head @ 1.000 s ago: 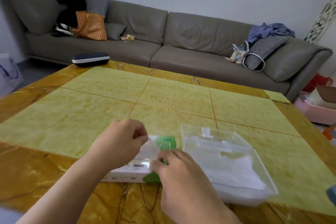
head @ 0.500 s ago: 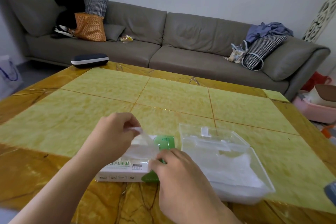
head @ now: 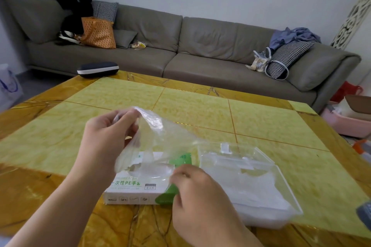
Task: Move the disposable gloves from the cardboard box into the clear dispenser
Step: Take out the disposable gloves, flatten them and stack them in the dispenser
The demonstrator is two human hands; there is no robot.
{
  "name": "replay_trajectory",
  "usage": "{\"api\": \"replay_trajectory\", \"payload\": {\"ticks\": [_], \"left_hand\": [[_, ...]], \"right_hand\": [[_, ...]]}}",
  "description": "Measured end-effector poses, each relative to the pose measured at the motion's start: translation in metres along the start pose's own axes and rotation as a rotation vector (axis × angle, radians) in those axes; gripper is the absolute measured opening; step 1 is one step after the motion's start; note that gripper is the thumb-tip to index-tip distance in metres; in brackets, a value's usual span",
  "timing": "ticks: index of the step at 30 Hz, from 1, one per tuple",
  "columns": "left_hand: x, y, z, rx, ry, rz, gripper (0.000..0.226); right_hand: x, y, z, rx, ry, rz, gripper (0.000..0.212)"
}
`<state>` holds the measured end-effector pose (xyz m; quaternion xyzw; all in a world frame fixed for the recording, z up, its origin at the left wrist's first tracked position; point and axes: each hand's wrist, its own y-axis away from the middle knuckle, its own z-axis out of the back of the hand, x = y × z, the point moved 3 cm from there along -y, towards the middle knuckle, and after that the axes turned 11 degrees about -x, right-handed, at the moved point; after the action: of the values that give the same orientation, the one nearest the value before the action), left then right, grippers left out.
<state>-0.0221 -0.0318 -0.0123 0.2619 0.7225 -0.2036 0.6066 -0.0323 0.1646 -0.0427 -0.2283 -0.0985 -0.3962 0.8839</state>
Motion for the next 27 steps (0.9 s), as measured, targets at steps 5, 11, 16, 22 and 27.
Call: {"api": "replay_trajectory", "payload": {"ticks": [5, 11, 16, 22, 27], "left_hand": [[0.008, 0.003, -0.009, 0.120, -0.015, 0.090, 0.016], [0.014, 0.025, -0.027, 0.393, -0.126, 0.160, 0.018], [0.009, 0.037, -0.032, 0.618, -0.267, 0.117, 0.021], [0.008, 0.027, -0.025, 0.509, -0.224, 0.140, 0.043], [0.012, 0.030, -0.031, 0.368, -0.144, 0.184, 0.022]], "right_hand": [[-0.023, -0.006, 0.041, -0.490, -0.461, -0.306, 0.037], [-0.045, -0.017, 0.058, -0.382, -0.267, -0.210, 0.106], [-0.056, -0.019, 0.067, -0.347, -0.466, -0.308, 0.028], [-0.084, -0.015, 0.087, -0.395, -0.631, -0.456, 0.017], [-0.108, -0.011, 0.086, -0.262, -0.741, -0.531, 0.010]]}}
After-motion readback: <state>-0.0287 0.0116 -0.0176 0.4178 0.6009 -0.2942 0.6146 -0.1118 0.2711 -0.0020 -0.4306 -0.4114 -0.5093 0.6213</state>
